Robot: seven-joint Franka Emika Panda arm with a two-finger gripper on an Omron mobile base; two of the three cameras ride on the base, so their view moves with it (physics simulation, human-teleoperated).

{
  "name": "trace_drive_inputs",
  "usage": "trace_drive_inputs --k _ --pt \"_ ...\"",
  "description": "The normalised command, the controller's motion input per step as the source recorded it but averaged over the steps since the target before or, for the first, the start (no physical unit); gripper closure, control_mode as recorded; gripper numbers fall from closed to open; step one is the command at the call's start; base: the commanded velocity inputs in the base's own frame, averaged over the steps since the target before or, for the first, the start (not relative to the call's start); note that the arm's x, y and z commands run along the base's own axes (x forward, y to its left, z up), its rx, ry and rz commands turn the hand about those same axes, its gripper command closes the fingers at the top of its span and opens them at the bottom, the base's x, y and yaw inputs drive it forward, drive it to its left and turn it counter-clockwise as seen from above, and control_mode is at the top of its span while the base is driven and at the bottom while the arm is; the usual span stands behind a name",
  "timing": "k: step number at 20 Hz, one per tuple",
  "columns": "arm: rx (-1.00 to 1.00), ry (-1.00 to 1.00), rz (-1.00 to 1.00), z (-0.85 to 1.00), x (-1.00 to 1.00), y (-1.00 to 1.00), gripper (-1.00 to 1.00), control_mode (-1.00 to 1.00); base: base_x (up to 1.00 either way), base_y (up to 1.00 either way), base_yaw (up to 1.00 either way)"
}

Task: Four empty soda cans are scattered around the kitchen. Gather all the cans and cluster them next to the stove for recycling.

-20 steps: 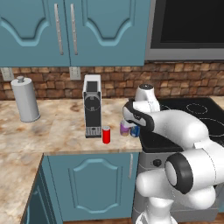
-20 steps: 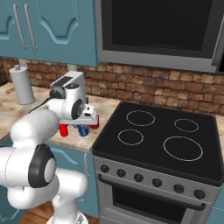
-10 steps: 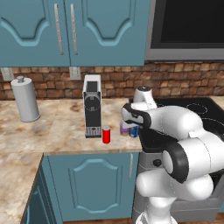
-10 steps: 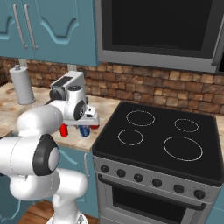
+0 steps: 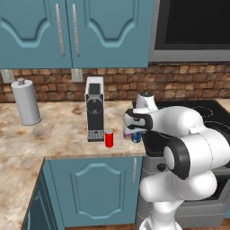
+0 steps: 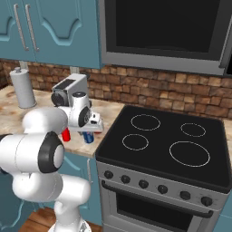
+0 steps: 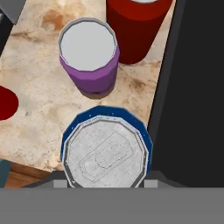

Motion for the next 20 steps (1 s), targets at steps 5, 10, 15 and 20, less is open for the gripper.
trace_drive_inputs --k 5,10,15,20 --pt "0.00 0.00 0.00 -0.16 0.09 0.00 1.00 -1.00 0.00 0.00 0.00" --pt "0.00 0.00 0.00 -0.13 0.08 0.00 1.00 -1.00 0.00 0.00 0.00" --pt "0.00 0.00 0.00 -0.12 0.06 0.00 1.00 -1.00 0.00 0.00 0.00" --pt "0.00 0.00 0.00 -0.12 0.04 0.00 1.00 -1.00 0.00 0.00 0.00"
